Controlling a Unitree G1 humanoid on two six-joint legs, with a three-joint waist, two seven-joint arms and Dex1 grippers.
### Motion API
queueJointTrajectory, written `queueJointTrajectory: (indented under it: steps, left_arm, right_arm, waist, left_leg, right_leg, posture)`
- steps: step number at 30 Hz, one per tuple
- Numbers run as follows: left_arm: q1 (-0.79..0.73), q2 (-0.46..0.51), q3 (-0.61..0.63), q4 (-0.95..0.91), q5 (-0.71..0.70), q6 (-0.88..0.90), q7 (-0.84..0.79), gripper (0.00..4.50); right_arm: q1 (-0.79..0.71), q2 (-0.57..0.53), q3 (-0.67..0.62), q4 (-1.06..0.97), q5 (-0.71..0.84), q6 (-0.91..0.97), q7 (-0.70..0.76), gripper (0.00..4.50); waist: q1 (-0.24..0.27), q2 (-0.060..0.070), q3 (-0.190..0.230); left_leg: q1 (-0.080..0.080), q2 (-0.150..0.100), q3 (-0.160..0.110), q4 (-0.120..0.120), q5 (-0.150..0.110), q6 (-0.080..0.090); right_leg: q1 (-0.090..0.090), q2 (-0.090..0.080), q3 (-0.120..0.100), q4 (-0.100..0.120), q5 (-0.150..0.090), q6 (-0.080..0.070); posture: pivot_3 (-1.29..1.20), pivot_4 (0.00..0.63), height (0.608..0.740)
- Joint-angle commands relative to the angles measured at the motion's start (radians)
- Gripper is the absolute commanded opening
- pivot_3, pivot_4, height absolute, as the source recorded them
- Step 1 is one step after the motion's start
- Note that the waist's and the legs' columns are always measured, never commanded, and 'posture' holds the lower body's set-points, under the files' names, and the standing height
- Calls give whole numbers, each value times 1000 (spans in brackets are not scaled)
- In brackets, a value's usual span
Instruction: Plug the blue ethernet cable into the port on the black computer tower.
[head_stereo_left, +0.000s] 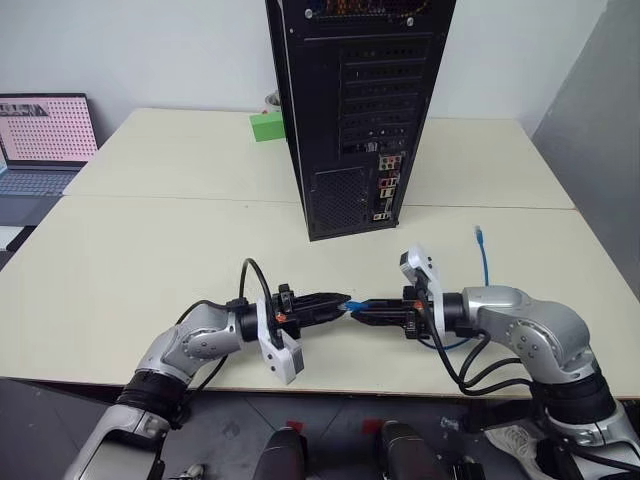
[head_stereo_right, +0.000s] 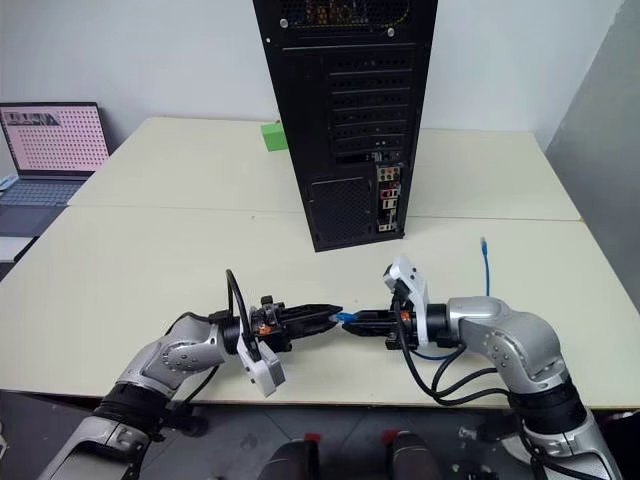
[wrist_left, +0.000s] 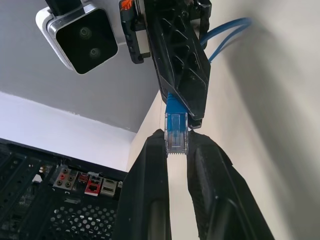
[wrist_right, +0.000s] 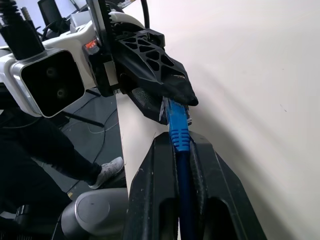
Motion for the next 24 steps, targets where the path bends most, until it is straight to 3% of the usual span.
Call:
queueJointTrajectory:
  steps: [1, 4, 11, 16, 24]
  left_arm:
    - [12, 22, -26, -29, -89, 71, -35, 1537]
    - [33, 27, -23, -34, -189, 182, -76, 2166]
    - [86, -11, 29, -199, -414, 692, -156, 3498]
    - [67, -96, 59, -389, -512, 1112, -114, 3498]
    - [-25, -211, 100, -538, -522, 1505, 3, 3498]
  right_arm:
    - [-26, -11, -11, -10, 19, -7, 9, 0]
    - [-25, -14, -21, -11, -9, -27, -21, 0]
    - [-22, 57, -88, -29, -107, -76, -256, 0]
    - [-72, 229, -116, -7, -250, -92, -572, 0]
    - [-152, 397, -147, 65, -391, -178, -815, 0]
  waist:
    - [0, 0, 0]
    - [0, 0, 0]
    - [-1, 0, 0]
    - [-2, 0, 0]
    - [-4, 0, 0]
  left_leg:
    - [0, 0, 0, 0, 0, 0]
    - [0, 0, 0, 0, 0, 0]
    - [0, 0, 0, 0, 0, 0]
    - [0, 0, 0, 0, 0, 0]
    - [-1, 0, -2, 0, 0, 0]
  right_leg:
    - [0, 0, 0, 0, 0, 0]
    - [0, 0, 0, 0, 0, 0]
    - [0, 0, 0, 0, 0, 0]
    - [-1, 0, 0, 1, 0, 0]
    - [-2, 1, 0, 1, 0, 0]
  posture:
    - [0, 150, 740]
    - [0, 150, 740]
    - [0, 150, 740]
    - [0, 150, 740]
    - [0, 150, 740]
